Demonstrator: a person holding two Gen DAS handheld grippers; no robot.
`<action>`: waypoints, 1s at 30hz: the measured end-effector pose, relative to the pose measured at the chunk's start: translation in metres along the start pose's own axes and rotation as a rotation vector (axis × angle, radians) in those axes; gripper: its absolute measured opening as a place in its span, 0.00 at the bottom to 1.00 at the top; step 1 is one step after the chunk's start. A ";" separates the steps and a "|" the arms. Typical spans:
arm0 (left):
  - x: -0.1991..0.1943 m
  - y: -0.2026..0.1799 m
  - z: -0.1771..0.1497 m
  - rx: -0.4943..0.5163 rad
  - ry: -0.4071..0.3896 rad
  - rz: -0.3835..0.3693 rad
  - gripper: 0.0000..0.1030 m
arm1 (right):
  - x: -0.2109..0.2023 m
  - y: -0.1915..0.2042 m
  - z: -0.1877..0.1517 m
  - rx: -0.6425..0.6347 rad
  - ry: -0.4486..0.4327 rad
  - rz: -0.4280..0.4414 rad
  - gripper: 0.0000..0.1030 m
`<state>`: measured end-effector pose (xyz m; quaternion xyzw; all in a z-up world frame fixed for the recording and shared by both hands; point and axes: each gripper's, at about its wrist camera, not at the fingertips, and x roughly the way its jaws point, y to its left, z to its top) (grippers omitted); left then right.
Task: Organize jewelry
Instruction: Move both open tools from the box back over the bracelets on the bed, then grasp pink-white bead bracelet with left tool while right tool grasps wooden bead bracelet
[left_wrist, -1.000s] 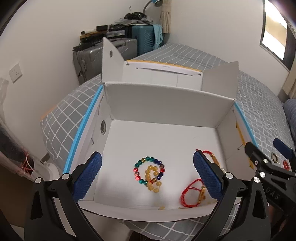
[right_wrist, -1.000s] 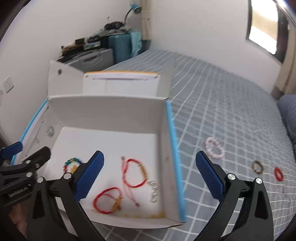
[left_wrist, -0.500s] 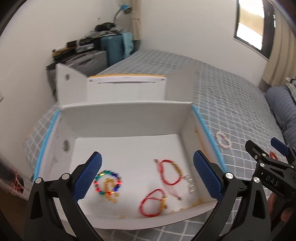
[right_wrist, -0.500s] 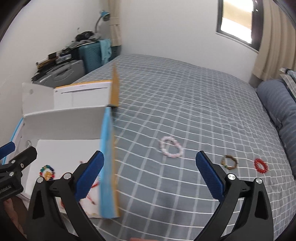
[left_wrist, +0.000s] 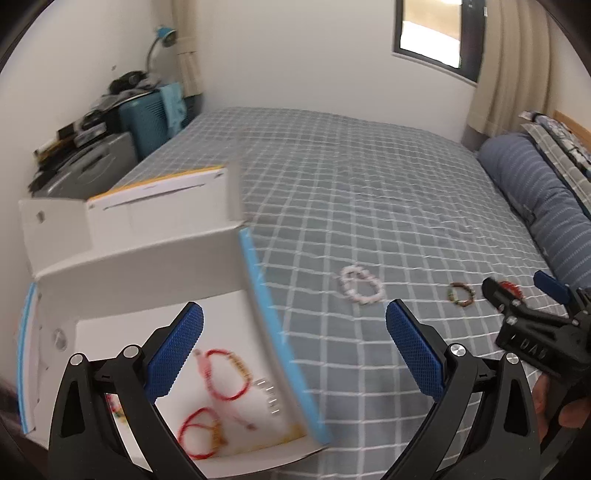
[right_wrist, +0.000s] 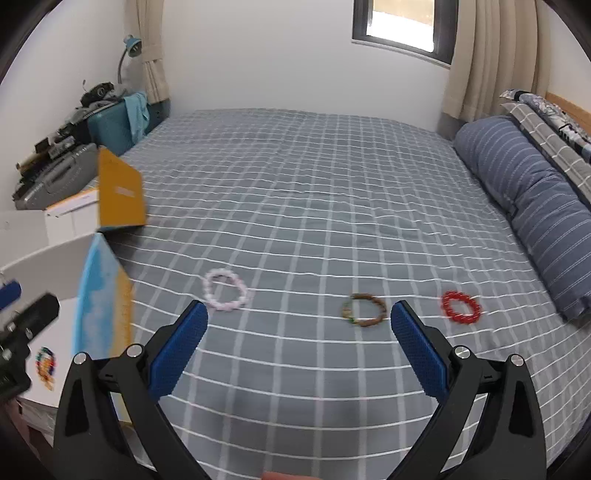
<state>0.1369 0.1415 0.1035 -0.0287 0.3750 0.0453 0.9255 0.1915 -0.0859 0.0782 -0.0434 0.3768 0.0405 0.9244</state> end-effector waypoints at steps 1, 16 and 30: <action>0.002 -0.006 0.003 0.006 -0.001 -0.007 0.95 | 0.002 -0.008 0.001 0.005 0.004 -0.001 0.93; 0.111 -0.078 0.023 -0.080 0.091 -0.063 0.94 | 0.074 -0.094 -0.001 0.101 0.071 0.075 0.93; 0.227 -0.069 -0.002 -0.123 0.191 0.118 0.94 | 0.157 -0.104 -0.017 0.118 0.281 0.030 0.72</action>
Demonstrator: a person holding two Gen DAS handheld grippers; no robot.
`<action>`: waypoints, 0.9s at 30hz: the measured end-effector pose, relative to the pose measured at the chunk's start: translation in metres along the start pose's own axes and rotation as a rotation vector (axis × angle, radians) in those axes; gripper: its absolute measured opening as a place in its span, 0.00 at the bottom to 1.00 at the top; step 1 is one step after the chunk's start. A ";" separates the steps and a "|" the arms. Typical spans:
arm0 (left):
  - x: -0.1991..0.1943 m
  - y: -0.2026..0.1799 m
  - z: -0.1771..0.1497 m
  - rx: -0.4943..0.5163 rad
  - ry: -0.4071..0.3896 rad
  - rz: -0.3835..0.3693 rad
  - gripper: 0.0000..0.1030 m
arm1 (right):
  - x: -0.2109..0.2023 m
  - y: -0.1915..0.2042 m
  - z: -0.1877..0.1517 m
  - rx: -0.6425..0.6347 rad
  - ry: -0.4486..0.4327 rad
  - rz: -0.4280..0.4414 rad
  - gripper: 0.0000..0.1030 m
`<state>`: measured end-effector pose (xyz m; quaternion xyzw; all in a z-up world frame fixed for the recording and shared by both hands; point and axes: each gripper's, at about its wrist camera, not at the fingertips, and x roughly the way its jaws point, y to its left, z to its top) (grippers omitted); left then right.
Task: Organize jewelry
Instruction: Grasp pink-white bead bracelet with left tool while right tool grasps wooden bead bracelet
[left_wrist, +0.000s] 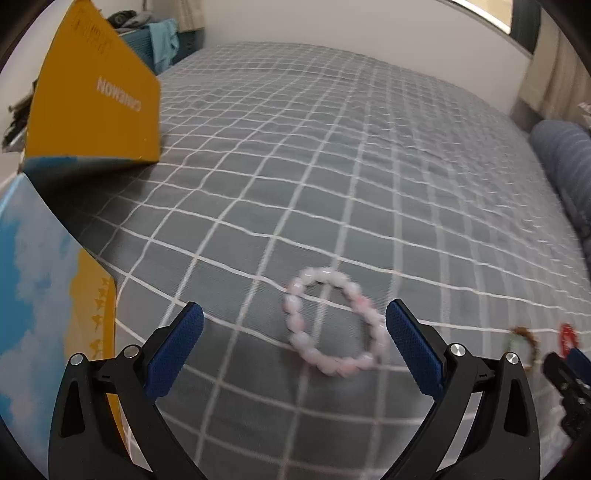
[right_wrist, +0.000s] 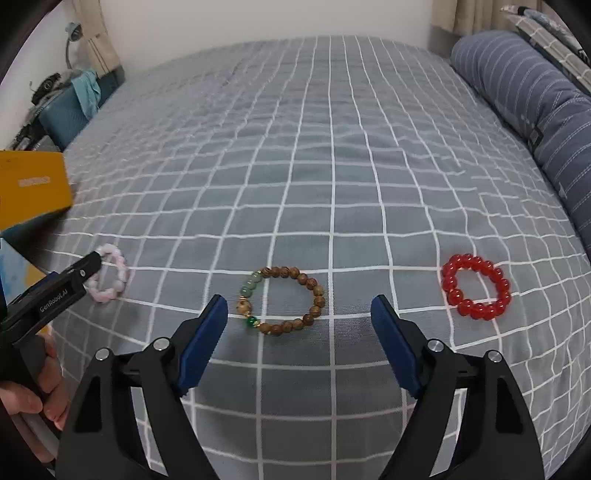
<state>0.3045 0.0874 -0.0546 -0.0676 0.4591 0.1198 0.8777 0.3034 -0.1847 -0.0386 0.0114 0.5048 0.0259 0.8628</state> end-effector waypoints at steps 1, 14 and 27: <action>0.007 0.002 -0.001 -0.006 0.011 0.003 0.94 | 0.005 -0.002 0.001 0.013 0.018 0.003 0.68; 0.030 0.001 -0.001 0.006 0.030 0.026 0.71 | 0.034 -0.027 0.008 0.120 0.113 0.026 0.40; 0.025 0.005 0.001 -0.019 0.040 0.025 0.19 | 0.037 -0.031 0.011 0.159 0.138 0.044 0.09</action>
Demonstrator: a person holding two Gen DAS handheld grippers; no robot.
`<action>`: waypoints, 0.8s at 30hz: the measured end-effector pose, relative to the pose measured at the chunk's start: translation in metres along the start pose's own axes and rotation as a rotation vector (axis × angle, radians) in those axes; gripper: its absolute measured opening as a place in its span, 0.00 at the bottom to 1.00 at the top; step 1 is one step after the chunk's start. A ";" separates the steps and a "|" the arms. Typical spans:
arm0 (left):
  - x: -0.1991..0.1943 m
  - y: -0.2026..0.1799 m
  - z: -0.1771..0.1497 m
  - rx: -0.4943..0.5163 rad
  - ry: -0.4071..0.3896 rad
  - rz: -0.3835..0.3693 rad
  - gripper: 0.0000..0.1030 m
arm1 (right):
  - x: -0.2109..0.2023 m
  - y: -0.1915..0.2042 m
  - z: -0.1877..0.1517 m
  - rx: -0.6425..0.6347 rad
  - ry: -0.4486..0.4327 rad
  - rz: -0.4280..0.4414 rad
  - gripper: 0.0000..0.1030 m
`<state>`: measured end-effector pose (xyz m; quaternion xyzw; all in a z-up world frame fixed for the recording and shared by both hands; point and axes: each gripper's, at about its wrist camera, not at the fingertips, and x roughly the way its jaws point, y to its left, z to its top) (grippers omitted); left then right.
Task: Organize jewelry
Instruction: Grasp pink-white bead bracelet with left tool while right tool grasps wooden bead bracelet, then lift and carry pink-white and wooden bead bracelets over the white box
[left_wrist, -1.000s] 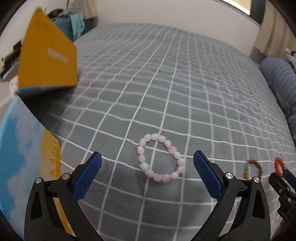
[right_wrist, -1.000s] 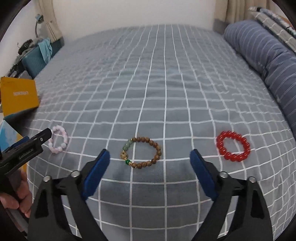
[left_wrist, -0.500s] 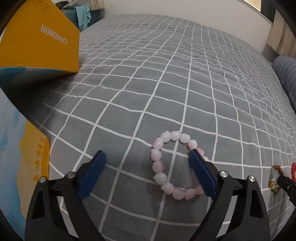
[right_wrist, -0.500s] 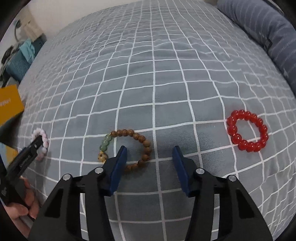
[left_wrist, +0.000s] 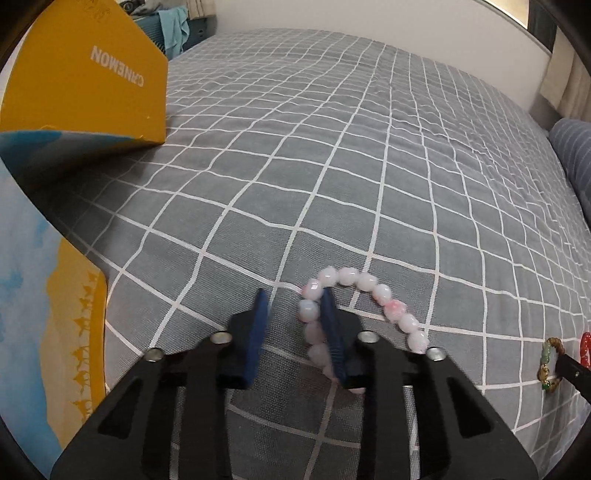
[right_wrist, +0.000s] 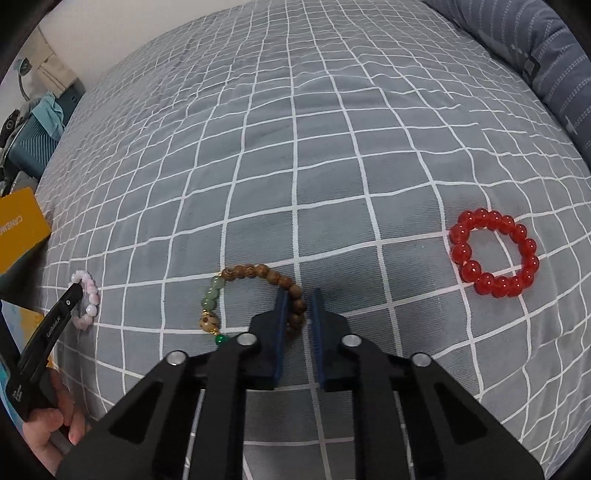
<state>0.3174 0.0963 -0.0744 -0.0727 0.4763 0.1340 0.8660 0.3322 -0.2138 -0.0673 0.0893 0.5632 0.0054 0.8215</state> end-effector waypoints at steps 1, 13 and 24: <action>-0.001 0.000 0.000 -0.001 0.004 -0.003 0.16 | 0.000 0.001 0.000 0.001 -0.001 -0.001 0.09; -0.016 0.000 0.005 -0.013 0.021 -0.033 0.10 | -0.021 0.007 0.004 -0.014 -0.043 0.013 0.09; -0.038 -0.001 0.011 -0.014 0.036 -0.101 0.10 | -0.038 0.011 0.005 -0.028 -0.075 0.021 0.08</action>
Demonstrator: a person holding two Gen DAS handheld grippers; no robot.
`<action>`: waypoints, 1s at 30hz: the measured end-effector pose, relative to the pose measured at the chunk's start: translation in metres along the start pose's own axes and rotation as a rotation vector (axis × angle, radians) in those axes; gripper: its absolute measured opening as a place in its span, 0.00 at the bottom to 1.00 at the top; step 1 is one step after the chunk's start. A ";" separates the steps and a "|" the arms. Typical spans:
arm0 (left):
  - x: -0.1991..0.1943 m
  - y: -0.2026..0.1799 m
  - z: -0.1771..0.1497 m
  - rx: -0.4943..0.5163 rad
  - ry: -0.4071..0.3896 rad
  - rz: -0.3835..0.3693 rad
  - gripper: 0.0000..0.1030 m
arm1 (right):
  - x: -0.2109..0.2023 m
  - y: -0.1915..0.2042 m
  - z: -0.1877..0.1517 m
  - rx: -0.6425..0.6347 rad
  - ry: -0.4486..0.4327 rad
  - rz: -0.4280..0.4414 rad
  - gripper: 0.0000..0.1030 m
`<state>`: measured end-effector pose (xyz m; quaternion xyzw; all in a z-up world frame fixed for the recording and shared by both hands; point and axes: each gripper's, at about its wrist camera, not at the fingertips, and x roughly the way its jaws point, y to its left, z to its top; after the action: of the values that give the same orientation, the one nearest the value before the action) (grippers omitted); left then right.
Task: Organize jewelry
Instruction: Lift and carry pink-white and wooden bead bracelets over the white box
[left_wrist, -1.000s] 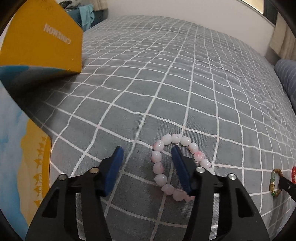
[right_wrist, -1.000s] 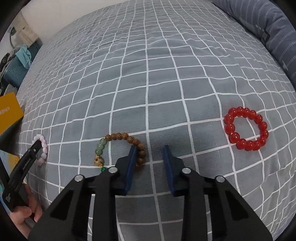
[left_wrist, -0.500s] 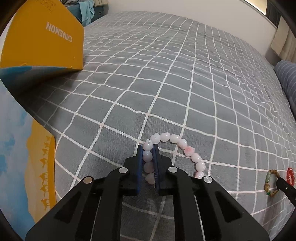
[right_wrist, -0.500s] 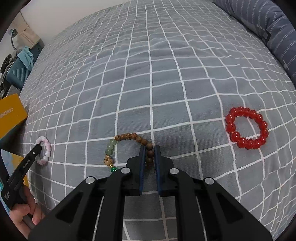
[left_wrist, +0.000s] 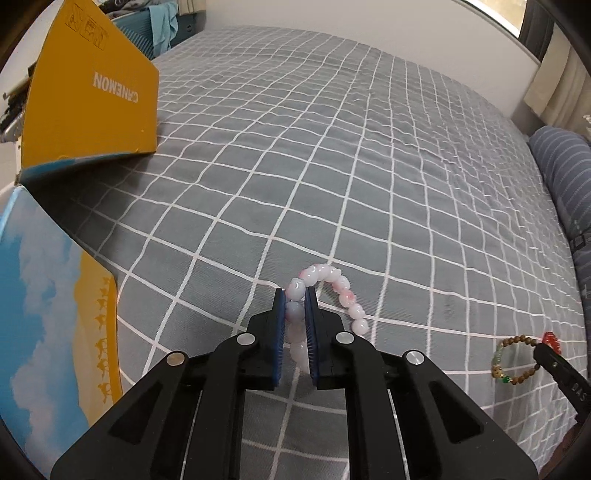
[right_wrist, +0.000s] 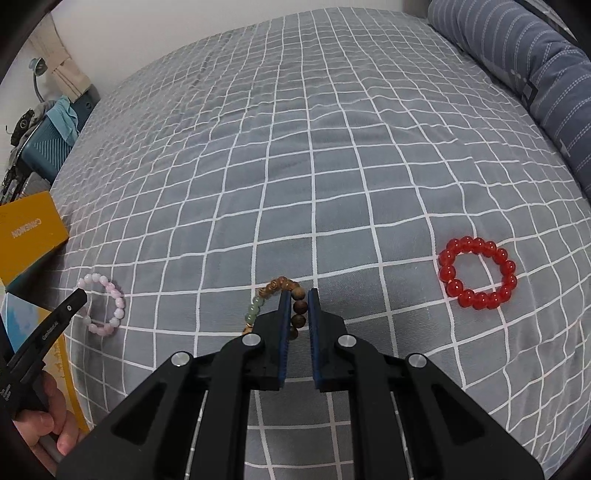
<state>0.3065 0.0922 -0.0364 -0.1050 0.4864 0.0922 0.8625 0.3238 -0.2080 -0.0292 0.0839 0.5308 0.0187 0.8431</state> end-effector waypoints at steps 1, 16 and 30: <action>-0.003 0.000 0.000 0.002 0.002 -0.008 0.10 | -0.002 0.001 0.000 -0.002 -0.004 0.001 0.08; -0.055 -0.016 0.004 0.056 -0.029 -0.106 0.10 | -0.038 0.019 0.002 -0.045 -0.081 0.009 0.07; -0.122 -0.023 0.007 0.171 -0.107 -0.116 0.10 | -0.078 0.060 0.001 -0.116 -0.150 0.010 0.08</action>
<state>0.2561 0.0646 0.0744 -0.0543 0.4390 0.0057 0.8968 0.2942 -0.1582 0.0502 0.0385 0.4636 0.0471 0.8840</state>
